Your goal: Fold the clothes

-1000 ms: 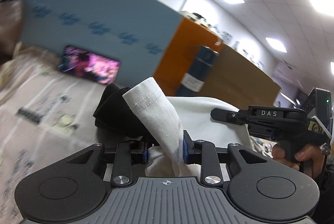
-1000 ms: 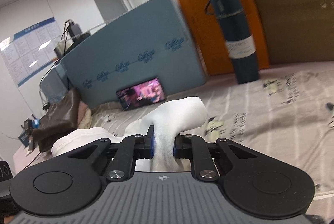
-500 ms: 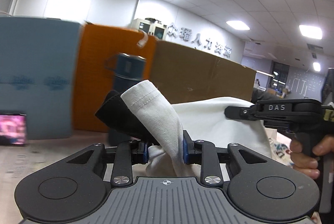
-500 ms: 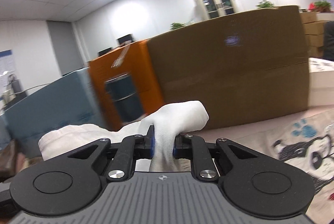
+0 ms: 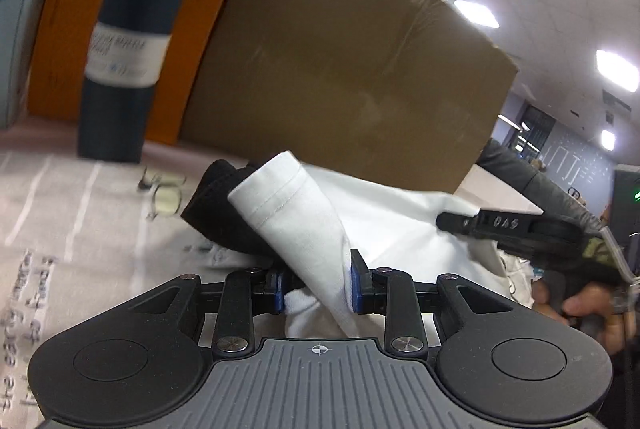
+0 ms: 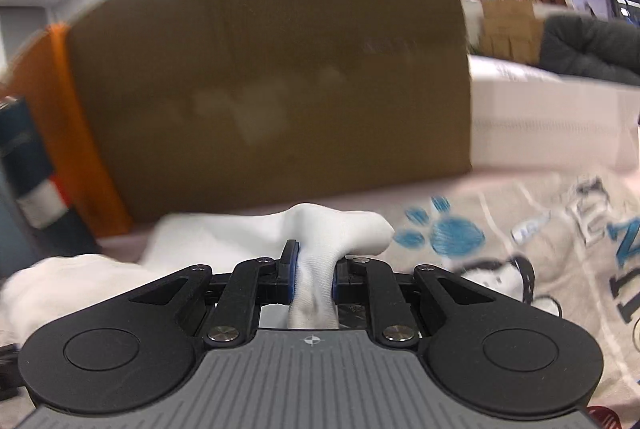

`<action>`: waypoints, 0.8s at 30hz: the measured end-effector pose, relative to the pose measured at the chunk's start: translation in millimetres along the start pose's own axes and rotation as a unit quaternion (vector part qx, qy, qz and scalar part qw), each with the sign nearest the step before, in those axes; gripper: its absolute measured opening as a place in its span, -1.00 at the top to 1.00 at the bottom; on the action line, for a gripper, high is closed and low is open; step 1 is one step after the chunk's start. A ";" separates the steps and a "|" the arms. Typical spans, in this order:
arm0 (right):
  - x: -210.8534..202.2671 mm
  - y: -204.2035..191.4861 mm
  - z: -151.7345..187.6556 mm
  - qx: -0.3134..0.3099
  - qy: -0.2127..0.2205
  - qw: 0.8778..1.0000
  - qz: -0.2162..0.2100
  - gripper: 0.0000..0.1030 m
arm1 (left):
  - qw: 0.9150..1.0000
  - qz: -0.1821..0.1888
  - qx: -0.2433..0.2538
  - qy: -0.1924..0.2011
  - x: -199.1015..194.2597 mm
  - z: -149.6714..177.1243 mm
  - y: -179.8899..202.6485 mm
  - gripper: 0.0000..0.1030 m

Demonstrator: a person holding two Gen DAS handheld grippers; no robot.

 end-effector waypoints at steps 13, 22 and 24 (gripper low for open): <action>-80.3 12.5 22.0 0.087 -0.015 0.996 0.016 -0.29 | 0.992 0.053 -0.114 0.010 -11.3 -2.9 -36.8 -0.12; -116.6 12.0 79.5 0.178 -0.091 0.979 -0.031 -0.31 | 0.984 0.058 -0.168 0.018 -13.0 -15.5 -52.4 -0.14; -119.3 11.7 86.3 0.201 -0.090 0.975 -0.034 -0.27 | 0.984 0.061 -0.168 0.011 -8.9 -15.1 -56.6 -0.08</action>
Point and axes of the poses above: each gripper's, at about its wrist camera, not at the fingertips, and x roughly the way its jaws point, y to its right, z to its underside, the point moved 6 cm from there along x, roughly the way its jaws point, and after that the axes turned 8 degrees about x, right-handed, at the moved point
